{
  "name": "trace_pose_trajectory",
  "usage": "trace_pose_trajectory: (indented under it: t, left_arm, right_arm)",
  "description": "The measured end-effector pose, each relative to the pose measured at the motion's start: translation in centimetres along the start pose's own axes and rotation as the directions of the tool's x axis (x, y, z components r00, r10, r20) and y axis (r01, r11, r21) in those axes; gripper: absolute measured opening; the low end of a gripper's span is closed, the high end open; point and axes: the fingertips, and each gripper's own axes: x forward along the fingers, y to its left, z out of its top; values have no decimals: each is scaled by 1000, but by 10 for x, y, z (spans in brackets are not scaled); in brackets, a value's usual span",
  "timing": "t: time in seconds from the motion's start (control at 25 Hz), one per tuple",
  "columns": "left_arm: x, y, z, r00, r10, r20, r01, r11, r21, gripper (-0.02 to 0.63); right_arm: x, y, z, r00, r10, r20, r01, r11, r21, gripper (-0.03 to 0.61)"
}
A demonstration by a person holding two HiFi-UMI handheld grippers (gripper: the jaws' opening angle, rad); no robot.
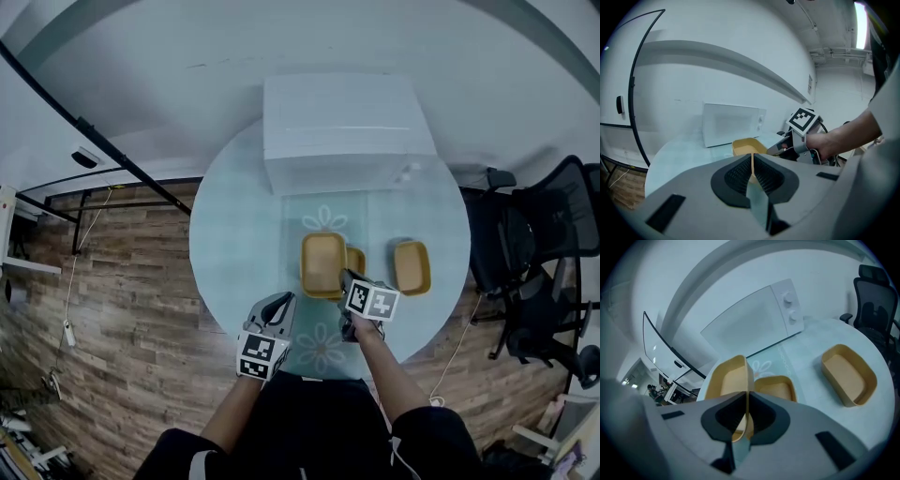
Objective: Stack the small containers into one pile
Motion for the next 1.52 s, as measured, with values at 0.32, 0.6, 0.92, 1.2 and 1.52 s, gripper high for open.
trace_pose_trajectory:
  t: [0.32,0.6,0.92,1.2,1.52]
  left_arm:
    - [22,-38,8,1000,-15,-12,16,1000,22,25]
    - [43,-69,8,999,-27,-30,28,999,34,25]
    - [70,-105,9,998,-34,-50,36,998,42,25]
    - [95,-134,10,997,-41,-68,45,998,46,25]
    - [115,-150,8,996,-38,-80,42,998,48,25]
  right_arm:
    - [-27,-44,12,1000,-2,11,2,1000,8,40]
    - [-43,-85,19,1000,-3,2,3,1000,13,40]
    - [-64,-141,32,1000,-13,-3,13,1000,20,40]
    - [-76,-187,43,1000,-9,-12,9,999,53,40]
    - [-84,-235,51,999,-22,-31,24,998,62,40]
